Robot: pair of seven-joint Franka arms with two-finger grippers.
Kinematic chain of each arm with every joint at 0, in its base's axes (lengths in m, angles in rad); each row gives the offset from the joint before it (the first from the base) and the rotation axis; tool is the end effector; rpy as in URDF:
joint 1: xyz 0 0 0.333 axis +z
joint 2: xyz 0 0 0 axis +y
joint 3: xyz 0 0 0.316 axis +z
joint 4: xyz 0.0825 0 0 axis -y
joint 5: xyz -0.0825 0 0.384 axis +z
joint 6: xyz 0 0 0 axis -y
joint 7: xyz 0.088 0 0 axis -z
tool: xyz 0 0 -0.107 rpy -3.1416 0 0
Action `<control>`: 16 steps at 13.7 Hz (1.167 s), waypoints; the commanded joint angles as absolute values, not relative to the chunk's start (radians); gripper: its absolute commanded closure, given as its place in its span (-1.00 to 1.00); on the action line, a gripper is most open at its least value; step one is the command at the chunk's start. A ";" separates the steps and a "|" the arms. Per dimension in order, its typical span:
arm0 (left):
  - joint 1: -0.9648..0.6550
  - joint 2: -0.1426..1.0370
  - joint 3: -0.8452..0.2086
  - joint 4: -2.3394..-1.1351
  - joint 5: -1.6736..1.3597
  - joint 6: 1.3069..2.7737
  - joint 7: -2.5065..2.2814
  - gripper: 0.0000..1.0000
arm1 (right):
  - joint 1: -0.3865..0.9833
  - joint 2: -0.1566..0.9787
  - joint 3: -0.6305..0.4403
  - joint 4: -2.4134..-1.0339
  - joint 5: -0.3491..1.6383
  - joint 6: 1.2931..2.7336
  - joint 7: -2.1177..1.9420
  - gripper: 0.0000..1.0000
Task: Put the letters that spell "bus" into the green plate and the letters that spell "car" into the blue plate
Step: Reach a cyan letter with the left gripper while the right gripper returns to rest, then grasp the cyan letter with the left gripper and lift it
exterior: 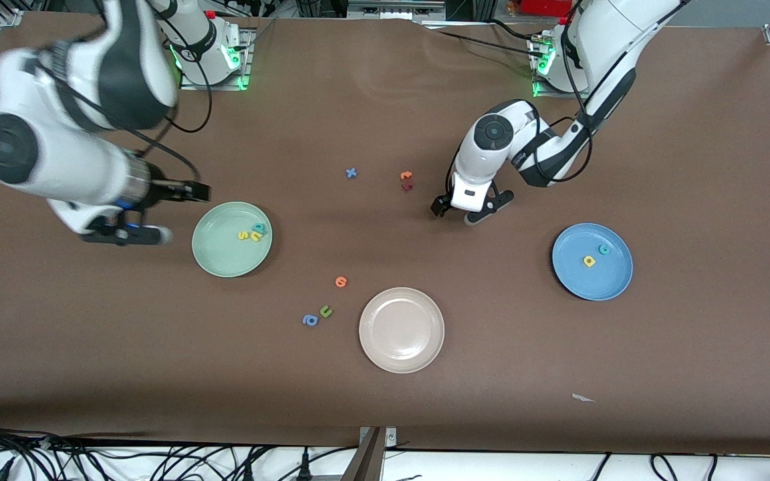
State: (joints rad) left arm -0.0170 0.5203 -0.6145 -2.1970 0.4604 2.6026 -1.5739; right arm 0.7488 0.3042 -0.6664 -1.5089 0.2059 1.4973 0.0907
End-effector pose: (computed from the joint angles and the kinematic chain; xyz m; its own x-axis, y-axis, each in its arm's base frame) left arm 0.4354 -0.3400 0.1868 0.8197 0.5705 -0.0503 0.5724 -0.8192 0.0367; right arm 0.5980 0.1187 0.5018 0.9685 -0.0203 -0.2482 -0.0194 -0.9998 0.0061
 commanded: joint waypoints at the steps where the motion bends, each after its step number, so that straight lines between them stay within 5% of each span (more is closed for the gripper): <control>1: -0.029 0.540 -0.614 -2.212 0.631 2.626 -1.771 -0.89 | 0.504 0.209 -0.411 -1.537 0.083 1.517 0.008 -1.00; 3: -0.028 0.563 -0.612 -2.201 0.712 2.626 -1.833 -0.85 | 0.259 0.160 -0.139 -1.552 -0.020 1.552 0.012 -1.00; 5: -0.026 0.574 -0.612 -2.201 0.721 2.626 -1.832 -0.80 | 0.119 0.094 -0.003 -1.578 -0.018 1.568 0.012 -1.00; 11: -0.028 0.575 -0.612 -2.200 0.721 2.625 -1.830 -0.06 | 0.068 -0.033 0.002 -1.664 -0.012 1.540 0.011 -1.00; 16: -0.025 0.578 -0.606 -2.198 0.732 2.625 -1.818 0.24 | 0.067 -0.037 0.002 -1.683 -0.028 1.597 0.014 -1.00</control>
State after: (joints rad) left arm -0.0299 0.5675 -0.6151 -2.1944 0.6765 2.6284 -1.7998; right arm 0.0886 -0.0114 -0.0209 -1.6546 -0.0100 1.5703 0.0182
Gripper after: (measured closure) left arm 0.577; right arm 0.000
